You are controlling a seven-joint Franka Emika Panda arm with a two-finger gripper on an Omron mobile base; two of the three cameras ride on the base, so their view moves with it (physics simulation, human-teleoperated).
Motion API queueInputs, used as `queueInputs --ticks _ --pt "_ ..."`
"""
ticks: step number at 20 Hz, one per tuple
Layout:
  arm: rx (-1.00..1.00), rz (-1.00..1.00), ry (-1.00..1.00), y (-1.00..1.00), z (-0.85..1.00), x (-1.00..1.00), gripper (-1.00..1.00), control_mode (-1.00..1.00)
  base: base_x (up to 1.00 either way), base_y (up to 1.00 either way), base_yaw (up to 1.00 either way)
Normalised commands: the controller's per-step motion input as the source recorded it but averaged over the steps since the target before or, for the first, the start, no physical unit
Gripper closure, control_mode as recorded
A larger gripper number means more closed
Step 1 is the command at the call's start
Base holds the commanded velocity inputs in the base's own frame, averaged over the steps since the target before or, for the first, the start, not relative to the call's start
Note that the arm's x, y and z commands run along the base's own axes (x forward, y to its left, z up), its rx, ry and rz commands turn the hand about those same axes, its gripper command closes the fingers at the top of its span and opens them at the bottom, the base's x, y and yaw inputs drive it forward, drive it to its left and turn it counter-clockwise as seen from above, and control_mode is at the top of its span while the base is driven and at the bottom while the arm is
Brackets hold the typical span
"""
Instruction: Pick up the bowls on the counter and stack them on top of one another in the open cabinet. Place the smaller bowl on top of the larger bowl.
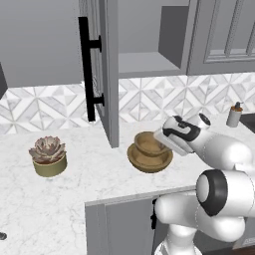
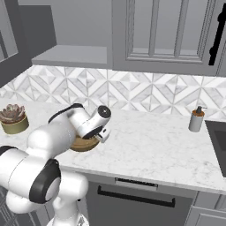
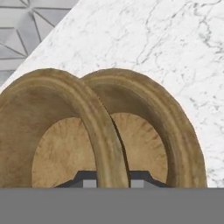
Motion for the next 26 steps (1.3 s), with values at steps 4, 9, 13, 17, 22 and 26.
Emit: queueInputs --ticks 4,9,13,17,22,26 --pt "0.0 0.0 0.09 0.01 -0.14 0.0 1.0 -1.0 0.0 0.0 0.0" --pt "0.0 0.0 0.1 0.0 -0.24 0.0 1.0 -1.0 0.0 0.0 0.0" --pt "0.0 0.0 0.01 0.0 -0.2 0.0 1.0 -1.0 0.0 0.0 0.0" --pt "-0.02 0.0 -0.07 0.03 -0.04 0.0 1.0 -1.0 0.0 0.0 0.0" --pt "-0.04 0.0 -0.03 0.09 -0.06 0.0 -1.0 -1.0 0.0 0.0 0.0" --pt "0.0 0.0 0.0 0.01 0.0 0.0 -1.0 -1.0 0.0 0.0 0.0"
